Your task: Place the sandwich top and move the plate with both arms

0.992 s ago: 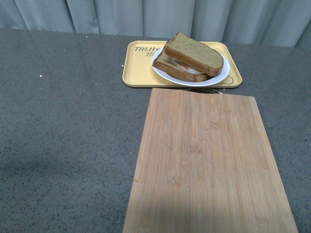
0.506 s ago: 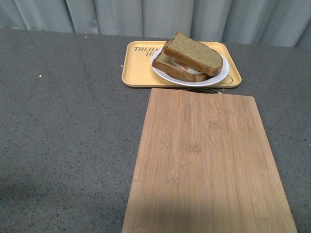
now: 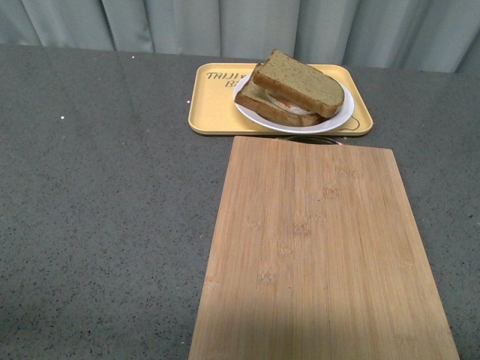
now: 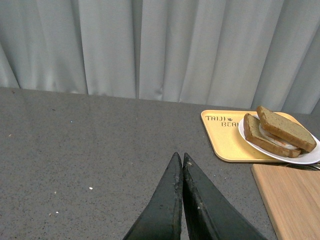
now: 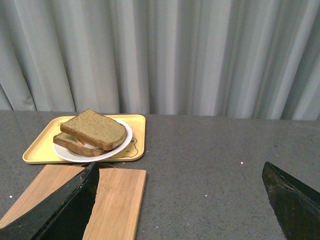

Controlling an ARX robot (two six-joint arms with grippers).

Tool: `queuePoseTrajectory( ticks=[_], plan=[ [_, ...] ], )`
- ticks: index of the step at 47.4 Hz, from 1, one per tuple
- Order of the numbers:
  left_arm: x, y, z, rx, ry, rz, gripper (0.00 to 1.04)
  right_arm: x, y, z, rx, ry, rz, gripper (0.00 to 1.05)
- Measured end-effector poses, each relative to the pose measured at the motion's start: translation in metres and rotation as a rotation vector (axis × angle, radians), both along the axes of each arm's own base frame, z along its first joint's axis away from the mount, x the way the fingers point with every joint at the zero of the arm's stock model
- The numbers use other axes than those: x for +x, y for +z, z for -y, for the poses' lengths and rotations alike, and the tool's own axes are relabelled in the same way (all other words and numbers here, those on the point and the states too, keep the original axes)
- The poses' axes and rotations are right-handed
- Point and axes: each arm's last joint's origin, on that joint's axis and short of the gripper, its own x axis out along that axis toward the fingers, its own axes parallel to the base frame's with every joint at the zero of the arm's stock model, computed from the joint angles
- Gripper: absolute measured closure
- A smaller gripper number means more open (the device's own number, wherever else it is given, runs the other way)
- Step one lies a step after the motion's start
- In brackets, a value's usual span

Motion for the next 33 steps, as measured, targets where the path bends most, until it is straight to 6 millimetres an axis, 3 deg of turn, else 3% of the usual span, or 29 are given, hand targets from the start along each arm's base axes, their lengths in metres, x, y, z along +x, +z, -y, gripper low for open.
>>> queuePoseTrajectory(
  ticks=[33],
  plan=[
    [-0.016, 0.001, 0.0, 0.0, 0.0, 0.007, 1.01, 0.0, 0.0, 0.0, 0.0, 0.0, 0.0, 0.09]
  ],
)
